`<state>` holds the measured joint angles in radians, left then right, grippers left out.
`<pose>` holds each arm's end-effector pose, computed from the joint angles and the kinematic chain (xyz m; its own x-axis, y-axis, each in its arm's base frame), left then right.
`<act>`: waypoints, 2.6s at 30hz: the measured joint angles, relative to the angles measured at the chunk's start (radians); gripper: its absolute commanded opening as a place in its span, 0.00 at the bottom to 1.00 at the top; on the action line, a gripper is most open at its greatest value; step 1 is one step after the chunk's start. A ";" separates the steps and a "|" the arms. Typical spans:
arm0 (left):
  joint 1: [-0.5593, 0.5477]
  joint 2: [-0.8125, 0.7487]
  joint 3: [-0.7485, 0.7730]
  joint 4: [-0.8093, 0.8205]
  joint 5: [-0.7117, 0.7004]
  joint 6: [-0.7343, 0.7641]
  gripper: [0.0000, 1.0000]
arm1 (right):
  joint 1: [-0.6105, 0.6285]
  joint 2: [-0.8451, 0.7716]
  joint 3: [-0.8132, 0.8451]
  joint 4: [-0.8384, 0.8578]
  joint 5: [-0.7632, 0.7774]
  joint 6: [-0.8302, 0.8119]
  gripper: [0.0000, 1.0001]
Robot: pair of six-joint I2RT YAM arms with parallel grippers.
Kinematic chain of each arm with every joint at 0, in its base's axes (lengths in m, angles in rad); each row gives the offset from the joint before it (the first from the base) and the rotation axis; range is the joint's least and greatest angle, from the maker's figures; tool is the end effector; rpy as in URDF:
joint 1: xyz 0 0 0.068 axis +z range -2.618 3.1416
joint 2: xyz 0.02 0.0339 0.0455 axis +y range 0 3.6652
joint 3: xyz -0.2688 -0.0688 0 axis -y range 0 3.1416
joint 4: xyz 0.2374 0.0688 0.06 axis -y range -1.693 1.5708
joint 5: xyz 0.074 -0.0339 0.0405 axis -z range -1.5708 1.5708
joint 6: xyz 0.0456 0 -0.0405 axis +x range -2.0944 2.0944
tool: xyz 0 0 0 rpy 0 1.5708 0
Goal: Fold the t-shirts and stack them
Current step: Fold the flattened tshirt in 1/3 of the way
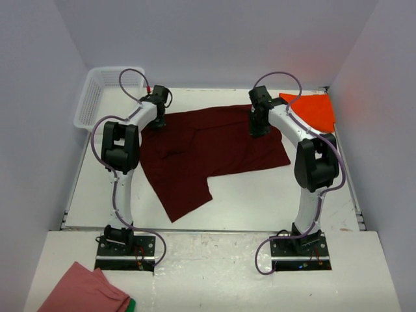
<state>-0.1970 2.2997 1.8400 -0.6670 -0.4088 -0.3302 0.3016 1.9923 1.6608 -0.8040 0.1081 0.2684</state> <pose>0.4823 -0.0778 0.1578 -0.8416 -0.1354 -0.5228 -0.2757 0.9402 0.2003 0.4066 0.1213 0.2300 -0.9016 -0.0044 -0.4325 -0.0133 0.9998 0.0175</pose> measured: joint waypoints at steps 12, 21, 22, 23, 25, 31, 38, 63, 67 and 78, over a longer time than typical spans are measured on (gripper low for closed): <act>0.016 -0.010 0.013 0.002 -0.010 0.002 0.04 | 0.104 -0.075 -0.254 0.127 -0.050 0.106 0.00; -0.154 -0.255 -0.080 0.040 -0.060 -0.011 0.00 | 0.198 -0.075 -0.323 0.183 -0.048 0.166 0.00; -0.175 -0.289 -0.100 0.046 -0.066 -0.027 0.00 | 0.198 -0.075 -0.332 0.190 -0.048 0.172 0.00; -0.197 -0.328 -0.128 0.051 -0.071 -0.040 0.00 | 0.198 -0.077 -0.345 0.198 -0.047 0.178 0.00; -0.232 -0.406 -0.214 0.081 -0.071 -0.076 0.00 | 0.197 -0.077 -0.364 0.204 -0.046 0.187 0.00; -0.272 -0.606 -0.623 0.159 -0.021 -0.174 0.00 | 0.197 -0.082 -0.396 0.233 -0.046 0.206 0.00; -0.395 -0.680 -0.902 0.191 0.005 -0.252 0.00 | 0.208 -0.115 -0.451 0.291 -0.023 0.239 0.00; -0.527 -0.932 -1.202 0.224 0.067 -0.549 0.00 | 0.350 -0.264 -0.661 0.393 0.047 0.406 0.00; -0.555 -1.009 -1.255 0.188 0.078 -0.594 0.00 | 0.382 -0.288 -0.692 0.397 0.062 0.454 0.00; -0.580 -1.258 -1.345 0.024 0.119 -0.647 0.00 | 0.482 -0.401 -0.824 0.406 0.089 0.606 0.00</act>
<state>-0.7769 1.0416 0.4953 -0.6434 -0.2897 -0.9771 0.7834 1.5909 0.8371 -0.3985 0.1970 0.8742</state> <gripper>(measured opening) 0.002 0.003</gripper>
